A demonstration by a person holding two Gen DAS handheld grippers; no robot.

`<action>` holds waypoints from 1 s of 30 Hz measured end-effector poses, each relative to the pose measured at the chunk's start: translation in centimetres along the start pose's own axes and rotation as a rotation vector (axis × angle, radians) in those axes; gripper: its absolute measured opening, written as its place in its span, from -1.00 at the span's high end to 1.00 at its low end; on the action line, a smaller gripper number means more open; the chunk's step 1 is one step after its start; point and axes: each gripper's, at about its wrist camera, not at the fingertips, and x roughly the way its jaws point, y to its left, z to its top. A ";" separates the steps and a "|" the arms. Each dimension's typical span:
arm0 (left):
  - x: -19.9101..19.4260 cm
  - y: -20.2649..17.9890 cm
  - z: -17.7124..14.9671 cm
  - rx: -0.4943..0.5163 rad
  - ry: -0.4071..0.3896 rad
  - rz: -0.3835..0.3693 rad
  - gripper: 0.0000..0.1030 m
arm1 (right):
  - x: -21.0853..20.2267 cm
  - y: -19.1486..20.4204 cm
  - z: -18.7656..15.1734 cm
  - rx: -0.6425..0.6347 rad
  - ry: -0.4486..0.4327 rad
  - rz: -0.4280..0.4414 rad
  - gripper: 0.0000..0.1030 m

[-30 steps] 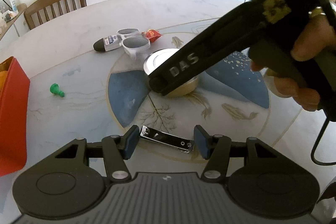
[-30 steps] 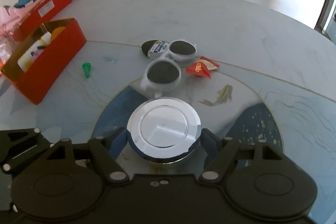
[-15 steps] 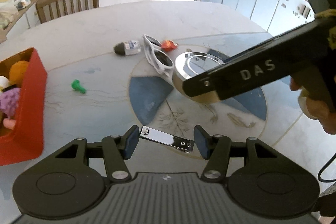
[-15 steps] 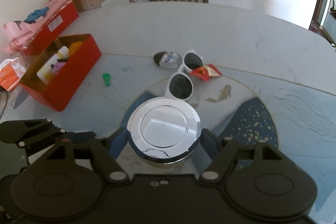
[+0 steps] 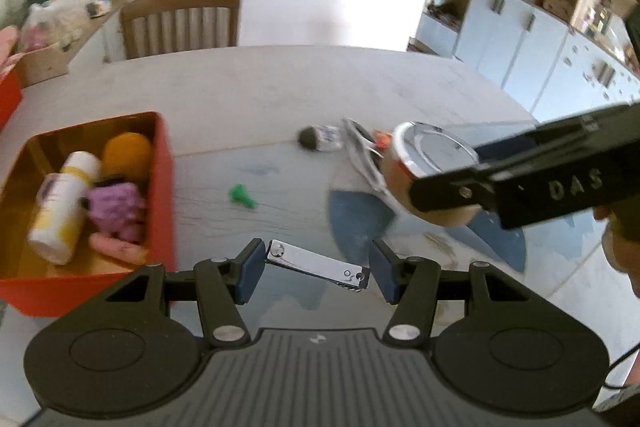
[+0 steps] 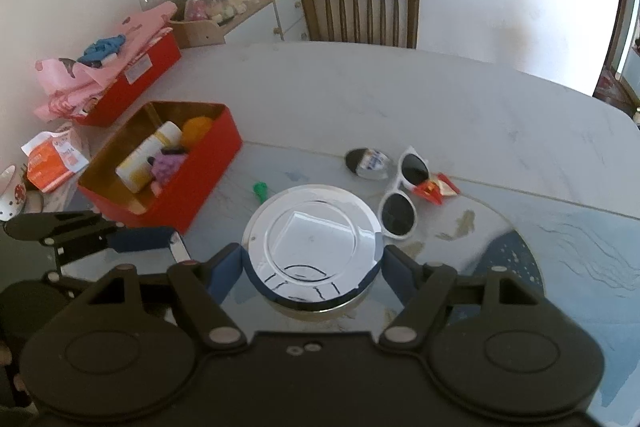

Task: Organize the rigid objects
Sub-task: 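Carry the nail clipper in the left gripper and silver tin in the right over the red tin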

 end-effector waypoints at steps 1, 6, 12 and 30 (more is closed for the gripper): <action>-0.4 0.6 0.1 -0.011 -0.005 0.006 -0.10 | 0.1 0.4 0.1 -0.001 -0.003 -0.002 -0.46; -1.8 4.2 0.6 -0.077 -0.024 0.039 -0.10 | 0.5 2.7 0.9 -0.014 -0.015 0.009 -0.46; -3.4 8.4 1.2 -0.138 -0.060 0.082 -0.10 | 1.3 6.3 1.9 -0.056 -0.025 0.026 -0.46; -2.1 18.4 4.1 -0.219 -0.086 0.153 -0.10 | 7.5 15.8 5.2 -0.208 0.002 0.003 -0.46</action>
